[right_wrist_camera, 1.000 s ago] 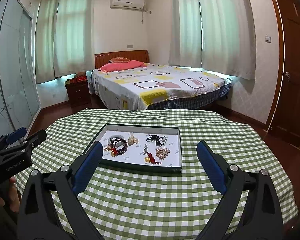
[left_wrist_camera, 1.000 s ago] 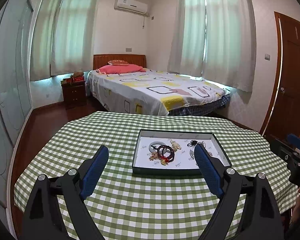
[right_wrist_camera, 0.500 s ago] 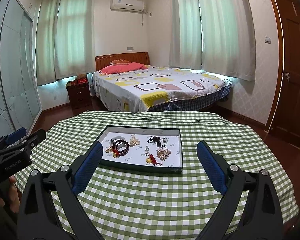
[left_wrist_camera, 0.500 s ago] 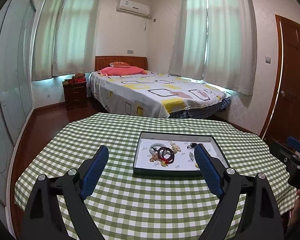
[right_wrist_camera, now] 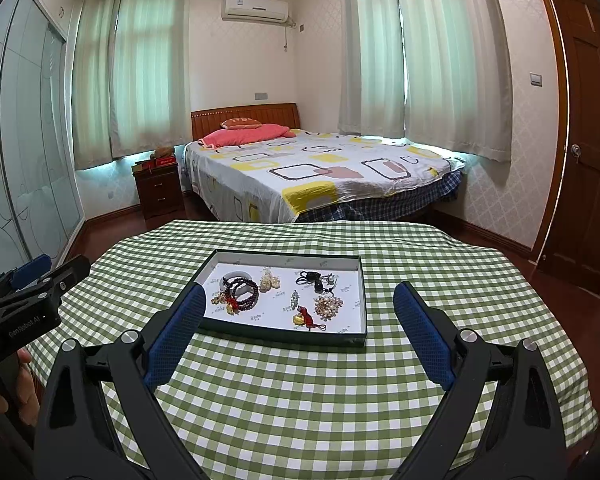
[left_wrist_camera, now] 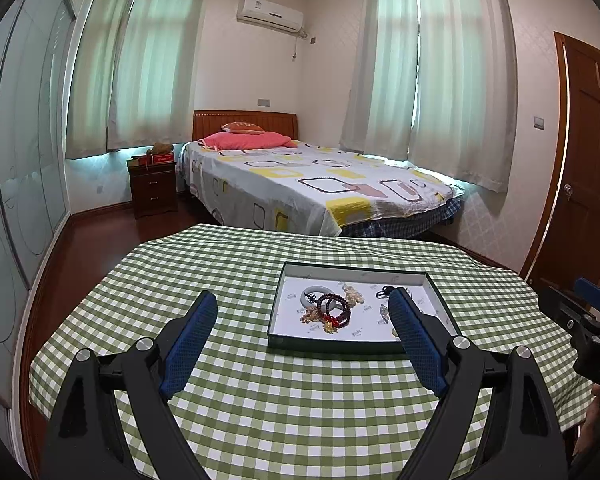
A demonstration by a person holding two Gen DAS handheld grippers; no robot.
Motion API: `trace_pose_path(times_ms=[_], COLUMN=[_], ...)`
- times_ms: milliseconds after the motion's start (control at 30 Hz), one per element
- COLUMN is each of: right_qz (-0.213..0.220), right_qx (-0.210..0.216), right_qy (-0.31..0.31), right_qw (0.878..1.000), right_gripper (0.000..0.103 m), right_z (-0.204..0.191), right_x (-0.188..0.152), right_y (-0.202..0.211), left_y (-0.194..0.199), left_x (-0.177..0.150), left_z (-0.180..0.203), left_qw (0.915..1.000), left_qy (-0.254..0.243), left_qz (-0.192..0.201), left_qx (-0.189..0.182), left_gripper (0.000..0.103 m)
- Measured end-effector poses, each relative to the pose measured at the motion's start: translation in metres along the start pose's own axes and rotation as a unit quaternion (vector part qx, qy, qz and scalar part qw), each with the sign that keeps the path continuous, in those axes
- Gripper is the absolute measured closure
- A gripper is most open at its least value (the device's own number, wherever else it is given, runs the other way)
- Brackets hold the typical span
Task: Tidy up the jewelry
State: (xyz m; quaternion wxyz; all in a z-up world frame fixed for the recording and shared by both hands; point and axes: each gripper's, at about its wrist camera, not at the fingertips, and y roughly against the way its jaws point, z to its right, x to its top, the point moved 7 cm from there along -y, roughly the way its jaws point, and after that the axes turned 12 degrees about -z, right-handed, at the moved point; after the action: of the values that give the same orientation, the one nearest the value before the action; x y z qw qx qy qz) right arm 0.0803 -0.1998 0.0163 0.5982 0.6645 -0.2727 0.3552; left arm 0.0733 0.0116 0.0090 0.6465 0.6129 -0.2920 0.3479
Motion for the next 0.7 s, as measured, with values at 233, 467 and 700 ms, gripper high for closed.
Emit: trace_pose_path(times_ms=[233,467,700], right_qz=[0.0,-0.001,-0.002], right_qx=[0.0,0.001,0.001], right_qy=[0.0,0.0,0.001], right_qw=[1.0,1.0,1.0], right_gripper=[0.01,0.01,0.01], right_z=[-0.0003,-0.0003,-0.0015], right_x=[-0.0005,-0.0006,-0.0014], right_y=[-0.0002,-0.0014,-0.0023], left_y=[0.0001,0.0026,0.0022], left_x=[-0.0003,0.0007,-0.0005], left_z=[0.0007,0.0018,0.0063], left_qw=[1.0,1.0,1.0], left_qy=[0.001,0.003,-0.005], left_qz=[-0.002,0.004,0.003], left_qx=[-0.002,-0.004,0.001], left_gripper=[0.019,0.019,0.019])
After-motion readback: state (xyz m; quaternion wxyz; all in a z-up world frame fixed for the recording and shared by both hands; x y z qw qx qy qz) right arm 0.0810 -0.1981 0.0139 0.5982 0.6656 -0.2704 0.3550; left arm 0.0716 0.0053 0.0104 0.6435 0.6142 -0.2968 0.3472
